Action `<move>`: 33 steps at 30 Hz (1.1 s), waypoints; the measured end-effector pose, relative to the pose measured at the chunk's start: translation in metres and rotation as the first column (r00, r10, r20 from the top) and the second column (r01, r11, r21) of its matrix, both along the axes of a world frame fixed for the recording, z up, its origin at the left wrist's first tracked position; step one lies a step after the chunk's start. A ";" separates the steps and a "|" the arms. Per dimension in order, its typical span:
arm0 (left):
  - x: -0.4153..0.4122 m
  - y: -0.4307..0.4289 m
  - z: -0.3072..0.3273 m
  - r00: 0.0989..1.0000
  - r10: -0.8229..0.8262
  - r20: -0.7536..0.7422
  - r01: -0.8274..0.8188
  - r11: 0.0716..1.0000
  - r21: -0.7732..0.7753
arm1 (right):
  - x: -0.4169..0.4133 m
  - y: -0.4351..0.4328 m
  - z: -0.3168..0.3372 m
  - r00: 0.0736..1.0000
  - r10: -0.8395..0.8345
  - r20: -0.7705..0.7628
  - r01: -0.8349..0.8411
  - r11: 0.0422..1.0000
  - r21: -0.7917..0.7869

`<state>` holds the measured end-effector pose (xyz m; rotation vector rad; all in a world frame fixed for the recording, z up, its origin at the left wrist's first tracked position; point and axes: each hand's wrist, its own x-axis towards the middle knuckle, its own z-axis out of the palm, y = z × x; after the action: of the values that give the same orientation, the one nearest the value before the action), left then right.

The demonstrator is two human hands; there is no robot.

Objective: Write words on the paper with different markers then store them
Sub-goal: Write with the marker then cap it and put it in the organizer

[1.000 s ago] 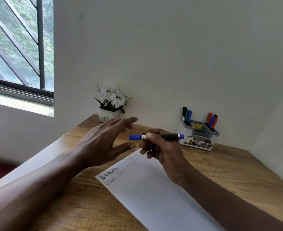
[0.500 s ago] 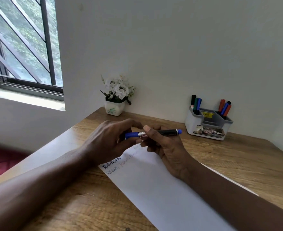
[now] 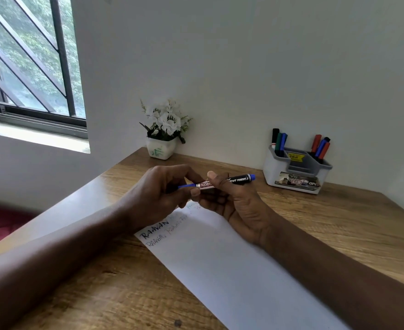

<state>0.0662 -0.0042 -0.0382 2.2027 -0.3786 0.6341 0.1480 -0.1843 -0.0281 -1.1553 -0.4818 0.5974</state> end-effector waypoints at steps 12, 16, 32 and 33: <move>-0.002 0.023 0.004 0.997 0.071 -0.024 -0.074 0.980 -0.187 | 0.002 -0.005 0.001 0.999 -0.046 0.009 0.046 0.998 0.051; 0.003 0.035 -0.002 0.966 0.260 -0.003 -0.259 0.964 -0.060 | 0.005 -0.004 -0.001 0.997 -0.063 0.050 0.062 0.998 0.029; 0.011 0.041 -0.005 0.841 0.505 -0.196 -0.367 0.797 0.479 | 0.006 -0.005 -0.002 0.989 -0.083 0.124 0.084 0.996 -0.004; 0.010 0.041 -0.005 0.832 0.513 -0.214 -0.374 0.801 0.467 | 0.006 -0.005 -0.002 0.989 -0.082 0.119 0.084 0.996 -0.010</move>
<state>0.0766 0.0367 -0.0432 2.7835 0.2322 0.4348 0.1541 -0.1889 -0.0300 -1.2236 -0.5289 0.4625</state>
